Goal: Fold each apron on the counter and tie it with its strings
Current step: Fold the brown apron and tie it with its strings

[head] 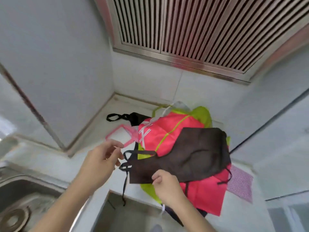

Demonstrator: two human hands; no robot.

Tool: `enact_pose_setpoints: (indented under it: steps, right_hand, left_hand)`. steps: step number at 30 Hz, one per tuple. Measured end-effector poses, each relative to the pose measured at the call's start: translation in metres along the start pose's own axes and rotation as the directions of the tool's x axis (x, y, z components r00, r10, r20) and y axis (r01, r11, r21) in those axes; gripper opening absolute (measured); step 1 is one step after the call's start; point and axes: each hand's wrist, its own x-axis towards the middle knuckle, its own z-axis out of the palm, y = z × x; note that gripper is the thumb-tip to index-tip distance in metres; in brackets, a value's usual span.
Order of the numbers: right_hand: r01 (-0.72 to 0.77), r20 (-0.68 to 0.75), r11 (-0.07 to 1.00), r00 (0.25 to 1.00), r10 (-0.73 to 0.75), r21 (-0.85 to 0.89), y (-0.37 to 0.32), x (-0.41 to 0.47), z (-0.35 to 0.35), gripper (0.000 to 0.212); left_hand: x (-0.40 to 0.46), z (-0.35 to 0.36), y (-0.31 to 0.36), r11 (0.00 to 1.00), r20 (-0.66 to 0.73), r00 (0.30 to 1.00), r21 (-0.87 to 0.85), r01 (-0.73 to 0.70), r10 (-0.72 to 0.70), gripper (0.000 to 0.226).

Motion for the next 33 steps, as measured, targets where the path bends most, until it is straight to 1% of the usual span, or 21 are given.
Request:
enact_pose_setpoints:
  steps: [2,4,6,8,9,10,11,12,14,15,16,17,19,22,23,24,26,29,30,31,33]
  right_hand:
    - [-0.064,-0.025,0.996,0.998,0.063,-0.061,0.045,0.034,-0.027,0.033]
    - [-0.086,-0.064,0.989,0.995,0.079,-0.122,0.075,0.067,-0.055,0.048]
    - [-0.045,-0.136,0.978,0.991,0.017,-0.205,0.083,0.099,-0.086,0.073]
    - [0.028,-0.184,0.943,0.978,-0.094,-0.332,0.078,0.138,-0.12,0.098]
    - [0.06,-0.184,0.909,0.972,-0.148,-0.413,0.076,0.159,-0.135,0.106]
    - [0.076,-0.164,0.861,0.97,-0.181,-0.503,0.072,0.177,-0.149,0.107]
    - [0.091,-0.125,0.802,0.971,-0.202,-0.59,0.072,0.193,-0.159,0.1]
    - [0.108,-0.073,0.745,0.976,-0.206,-0.659,0.072,0.208,-0.167,0.084]
    - [0.164,0.008,0.649,0.972,-0.237,-0.743,0.068,0.221,-0.179,0.041]
    - [0.196,0.027,0.628,0.963,-0.268,-0.753,0.065,0.224,-0.184,0.026]
    - [0.219,0.031,0.638,0.956,-0.292,-0.738,0.061,0.222,-0.189,0.016]
    - [0.243,0.02,0.665,0.946,-0.324,-0.706,0.056,0.221,-0.195,0.012]
    - [0.292,0.006,0.715,0.928,-0.374,-0.635,0.041,0.213,-0.205,0.013]
    - [0.386,0.035,0.712,0.891,-0.453,-0.586,0.008,0.191,-0.217,0.017]
    - [0.413,0.02,0.713,0.872,-0.489,-0.566,-0.004,0.181,-0.222,0.016]
    - [0.432,-0.02,0.72,0.851,-0.525,-0.543,-0.016,0.172,-0.226,0.015]
    - [0.434,-0.165,0.758,0.807,-0.567,-0.487,-0.034,0.155,-0.235,0.01]
    - [0.411,-0.362,0.796,0.73,-0.58,-0.444,-0.047,0.138,-0.248,0.017]
    - [0.391,-0.388,0.808,0.728,-0.565,-0.442,-0.048,0.134,-0.25,0.018]
    - [0.379,-0.391,0.824,0.743,-0.543,-0.422,-0.048,0.131,-0.251,0.018]
    - [0.375,-0.316,0.854,0.812,-0.49,-0.361,-0.044,0.128,-0.249,0.015]
  left_hand:
    - [0.033,0.04,0.0,0.999,0.016,0.999,0.001,0.051,-0.051,0.024]
    - [0.061,0.073,0.002,0.995,0.028,0.994,-0.007,0.102,-0.102,0.023]
    - [0.081,0.096,0.005,0.991,0.026,0.991,-0.01,0.134,-0.134,0.021]
    - [0.1,0.115,0.009,0.988,0.026,0.988,-0.002,0.152,-0.151,0.019]
    - [0.109,0.122,0.012,0.987,0.028,0.987,0.002,0.16,-0.16,0.018]
    - [0.117,0.128,0.014,0.986,0.032,0.986,0.001,0.165,-0.165,0.018]
    - [0.124,0.132,0.015,0.986,0.04,0.985,0.007,0.166,-0.166,0.018]
    - [0.132,0.136,0.017,0.986,0.048,0.985,0.024,0.166,-0.167,0.017]
    - [0.141,0.141,0.02,0.983,0.074,0.981,0.057,0.177,-0.181,0.017]
    - [0.146,0.144,0.022,0.982,0.084,0.98,0.068,0.176,-0.181,0.017]
    - [0.149,0.147,0.024,0.983,0.092,0.981,0.088,0.164,-0.172,0.018]
    - [0.154,0.15,0.027,0.984,0.1,0.983,0.109,0.144,-0.155,0.019]
    - [0.16,0.157,0.038,0.989,0.158,0.984,0.133,0.061,-0.082,0.021]
    - [0.169,0.17,0.058,0.983,0.289,0.954,0.137,-0.126,0.082,0.035]
    - [0.172,0.172,0.067,0.978,0.304,0.945,0.126,-0.168,0.123,0.035]
    - [0.175,0.174,0.076,0.972,0.29,0.943,0.116,-0.206,0.165,0.026]
    - [0.179,0.169,0.096,0.954,0.212,0.944,0.107,-0.28,0.253,0.005]
    - [0.181,0.147,0.121,0.922,0.129,0.921,0.081,-0.379,0.367,0.012]
    - [0.18,0.136,0.128,0.914,0.122,0.913,0.069,-0.4,0.39,0.011]
    - [0.181,0.125,0.133,0.911,0.125,0.908,0.055,-0.408,0.399,0.01]
    - [0.184,0.103,0.139,0.914,0.177,0.9,0.003,-0.405,0.398,0.008]
